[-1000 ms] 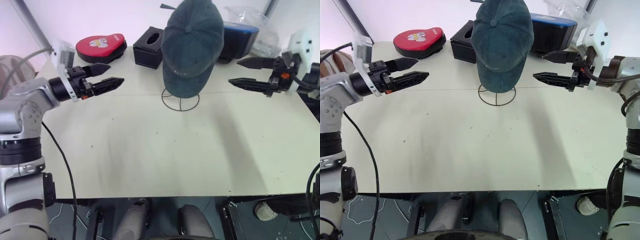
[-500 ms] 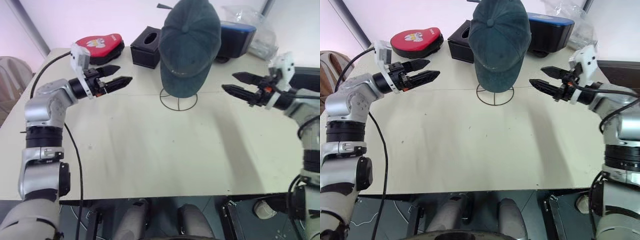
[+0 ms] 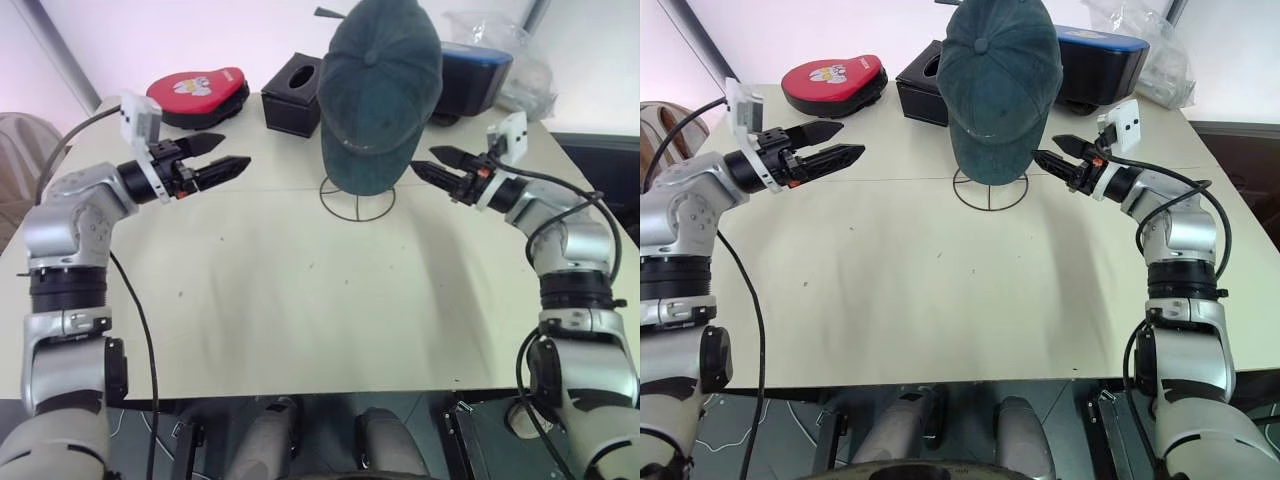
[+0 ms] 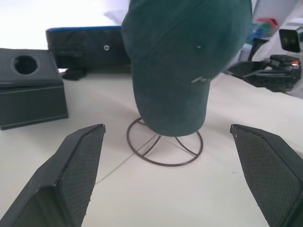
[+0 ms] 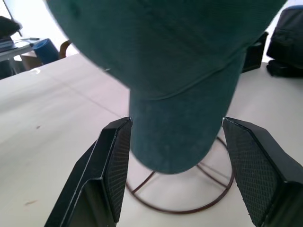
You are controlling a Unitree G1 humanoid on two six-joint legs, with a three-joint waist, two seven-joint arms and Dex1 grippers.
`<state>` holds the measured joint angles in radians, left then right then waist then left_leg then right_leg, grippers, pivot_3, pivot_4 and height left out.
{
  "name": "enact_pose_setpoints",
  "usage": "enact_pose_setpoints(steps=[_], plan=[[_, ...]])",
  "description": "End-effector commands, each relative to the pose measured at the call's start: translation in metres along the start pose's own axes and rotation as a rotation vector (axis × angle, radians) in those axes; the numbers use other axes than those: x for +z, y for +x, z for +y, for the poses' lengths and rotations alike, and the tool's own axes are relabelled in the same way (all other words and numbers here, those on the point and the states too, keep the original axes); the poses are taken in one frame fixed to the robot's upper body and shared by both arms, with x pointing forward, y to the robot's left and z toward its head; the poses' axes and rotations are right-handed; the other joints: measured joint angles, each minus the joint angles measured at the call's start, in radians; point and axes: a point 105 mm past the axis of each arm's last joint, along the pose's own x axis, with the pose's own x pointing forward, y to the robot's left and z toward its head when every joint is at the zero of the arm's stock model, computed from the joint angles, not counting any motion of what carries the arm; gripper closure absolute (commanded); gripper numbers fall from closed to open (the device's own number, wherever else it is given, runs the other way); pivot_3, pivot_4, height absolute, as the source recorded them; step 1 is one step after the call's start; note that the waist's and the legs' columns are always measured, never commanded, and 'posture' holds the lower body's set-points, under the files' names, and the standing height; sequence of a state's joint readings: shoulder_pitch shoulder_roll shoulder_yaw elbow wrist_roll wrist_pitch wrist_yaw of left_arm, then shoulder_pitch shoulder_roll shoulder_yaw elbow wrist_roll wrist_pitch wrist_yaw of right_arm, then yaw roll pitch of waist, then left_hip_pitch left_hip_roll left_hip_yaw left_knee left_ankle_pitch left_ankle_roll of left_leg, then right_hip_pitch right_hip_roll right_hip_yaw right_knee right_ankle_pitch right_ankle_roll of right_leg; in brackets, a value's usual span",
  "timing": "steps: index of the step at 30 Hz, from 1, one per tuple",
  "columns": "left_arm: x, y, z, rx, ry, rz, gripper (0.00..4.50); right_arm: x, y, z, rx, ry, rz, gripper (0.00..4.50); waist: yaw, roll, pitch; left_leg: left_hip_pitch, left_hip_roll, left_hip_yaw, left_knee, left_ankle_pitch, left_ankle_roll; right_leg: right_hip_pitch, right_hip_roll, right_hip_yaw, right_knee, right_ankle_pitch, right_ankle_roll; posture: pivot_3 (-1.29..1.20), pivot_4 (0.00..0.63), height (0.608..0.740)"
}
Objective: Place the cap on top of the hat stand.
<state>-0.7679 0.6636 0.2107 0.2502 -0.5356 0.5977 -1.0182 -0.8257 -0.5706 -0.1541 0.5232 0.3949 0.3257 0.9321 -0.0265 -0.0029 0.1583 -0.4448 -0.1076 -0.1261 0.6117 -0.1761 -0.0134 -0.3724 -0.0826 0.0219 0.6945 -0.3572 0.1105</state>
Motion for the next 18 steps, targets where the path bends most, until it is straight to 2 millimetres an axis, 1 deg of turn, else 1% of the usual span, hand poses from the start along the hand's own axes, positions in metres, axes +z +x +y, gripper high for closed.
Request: enact_pose_setpoints(steps=[1,7,14,16,18], plan=[[0.019,-0.01,-0.004,0.02,0.044,-0.039,0.04,0.01,0.007,-0.002,0.013,-0.038,-0.036,1.43,-0.001,0.0,0.0,0.0,0.0,0.0,0.0,0.0,0.0,0.0,0.0,0.0,0.0,0.0,0.0,0.0,0.15,0.74],[0.022,-0.018,-0.006,0.046,0.041,-0.036,0.04,0.006,0.018,-0.005,0.023,-0.026,-0.04,1.43,-0.012,0.0,0.0,0.0,0.0,0.0,0.0,0.0,0.0,0.0,0.0,0.0,0.0,0.0,0.0,0.0,0.15,0.74],[0.022,-0.021,-0.015,0.027,0.026,-0.025,0.04,0.0,0.027,-0.006,0.03,-0.02,-0.03,1.43,-0.02,0.0,0.0,0.0,0.0,0.0,-0.001,0.0,-0.001,0.0,0.0,0.0,0.0,0.0,0.0,0.0,0.15,0.74],[0.022,-0.02,-0.02,0.003,0.018,-0.02,0.04,-0.001,0.028,-0.007,0.03,-0.033,-0.017,1.43,-0.019,0.0,0.0,0.0,0.0,0.0,-0.001,0.0,-0.001,0.0,0.0,0.0,0.0,0.0,0.0,0.0,0.15,0.74],[0.021,-0.022,-0.028,-0.029,0.027,0.0,0.04,-0.002,0.022,-0.005,0.053,-0.072,0.006,1.43,-0.019,0.0,0.0,0.0,0.0,0.0,-0.001,0.001,-0.001,0.0,0.0,0.0,0.0,0.0,0.0,0.0,0.15,0.74]])
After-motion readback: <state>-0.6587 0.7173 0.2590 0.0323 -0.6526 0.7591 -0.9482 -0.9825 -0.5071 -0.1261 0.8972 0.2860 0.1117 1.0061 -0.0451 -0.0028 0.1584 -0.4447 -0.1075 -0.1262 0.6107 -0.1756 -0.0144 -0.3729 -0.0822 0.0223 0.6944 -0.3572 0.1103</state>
